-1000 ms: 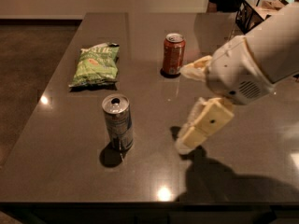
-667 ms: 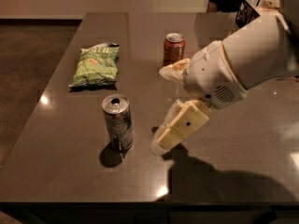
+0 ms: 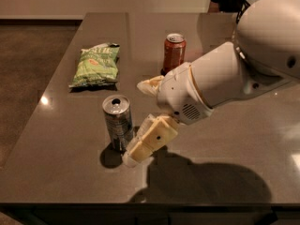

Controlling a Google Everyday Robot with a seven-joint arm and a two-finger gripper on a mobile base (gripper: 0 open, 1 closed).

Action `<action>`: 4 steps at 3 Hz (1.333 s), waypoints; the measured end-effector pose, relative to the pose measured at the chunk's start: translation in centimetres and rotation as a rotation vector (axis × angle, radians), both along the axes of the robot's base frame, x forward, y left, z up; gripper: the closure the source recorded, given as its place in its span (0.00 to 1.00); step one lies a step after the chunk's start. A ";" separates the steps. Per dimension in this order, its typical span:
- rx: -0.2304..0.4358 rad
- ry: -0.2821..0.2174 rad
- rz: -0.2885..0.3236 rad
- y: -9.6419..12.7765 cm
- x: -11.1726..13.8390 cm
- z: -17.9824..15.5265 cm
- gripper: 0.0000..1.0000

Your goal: Knock redbull can over

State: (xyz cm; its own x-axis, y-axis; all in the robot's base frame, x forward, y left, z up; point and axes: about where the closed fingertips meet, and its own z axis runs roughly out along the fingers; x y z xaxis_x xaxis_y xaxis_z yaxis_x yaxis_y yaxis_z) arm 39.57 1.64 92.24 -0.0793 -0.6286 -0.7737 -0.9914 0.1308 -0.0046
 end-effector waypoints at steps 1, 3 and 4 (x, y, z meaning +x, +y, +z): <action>0.033 0.012 0.007 1.4 -0.1 -0.7 0.00; 0.102 0.012 -0.012 3.5 1.5 -0.9 0.48; 0.128 0.015 -0.010 4.0 1.9 -0.4 0.71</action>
Offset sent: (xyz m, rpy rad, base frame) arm 0.0176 0.0328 -0.0254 0.0962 0.0183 -0.0232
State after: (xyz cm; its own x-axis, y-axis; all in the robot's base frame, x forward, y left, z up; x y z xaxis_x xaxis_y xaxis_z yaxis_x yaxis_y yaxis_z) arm 41.47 5.66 91.88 -0.0978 -0.5241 -0.8460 -0.9898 0.1394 0.0280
